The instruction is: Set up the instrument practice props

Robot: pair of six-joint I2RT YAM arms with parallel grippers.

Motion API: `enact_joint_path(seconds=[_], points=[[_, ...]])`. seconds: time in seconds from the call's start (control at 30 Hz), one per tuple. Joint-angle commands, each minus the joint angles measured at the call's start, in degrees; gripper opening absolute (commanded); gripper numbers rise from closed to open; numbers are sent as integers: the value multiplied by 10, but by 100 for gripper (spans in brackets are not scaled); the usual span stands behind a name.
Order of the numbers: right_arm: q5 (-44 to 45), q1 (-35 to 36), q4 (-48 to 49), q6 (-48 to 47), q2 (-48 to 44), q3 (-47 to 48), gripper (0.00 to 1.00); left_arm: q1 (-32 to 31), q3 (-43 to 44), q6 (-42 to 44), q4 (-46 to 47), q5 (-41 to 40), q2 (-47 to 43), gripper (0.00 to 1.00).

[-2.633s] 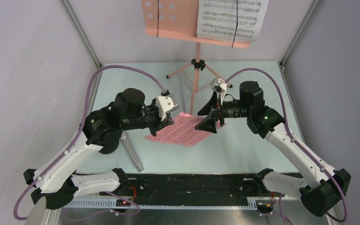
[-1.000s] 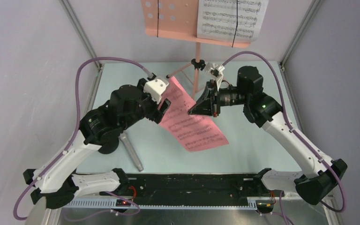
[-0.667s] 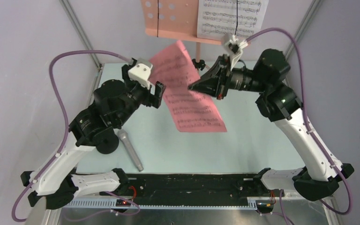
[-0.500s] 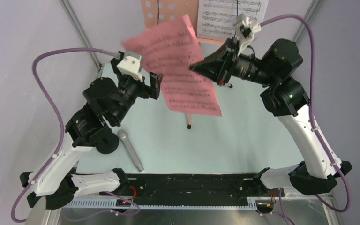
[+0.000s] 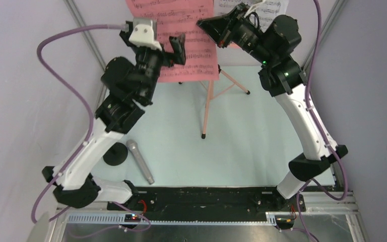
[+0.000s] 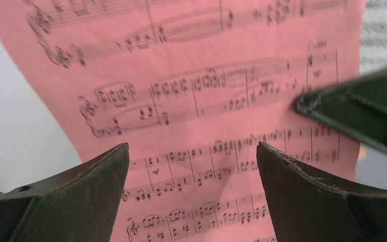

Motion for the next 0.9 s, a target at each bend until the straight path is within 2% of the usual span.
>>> enact_joint_path(seconds=[0.0, 0.1, 0.27, 0.47, 0.53, 0.63, 0.77, 0.87], points=[[82, -14, 61, 30, 28, 51, 0, 56, 80, -54, 78, 23, 54, 99], [116, -30, 83, 18, 29, 45, 0, 80, 130, -68, 78, 62, 90, 99], [149, -56, 124, 5, 32, 45, 0, 103, 192, -75, 75, 78, 153, 100], [192, -72, 157, -14, 37, 42, 0, 164, 242, -124, 74, 84, 209, 99], [210, -75, 156, -23, 39, 45, 0, 182, 249, -138, 74, 82, 219, 96], [221, -79, 152, -38, 35, 40, 0, 205, 244, -174, 72, 112, 223, 86], [223, -81, 144, -50, 36, 39, 0, 235, 234, -209, 70, 181, 222, 75], [220, -82, 142, -52, 43, 40, 0, 258, 227, -239, 69, 247, 222, 72]])
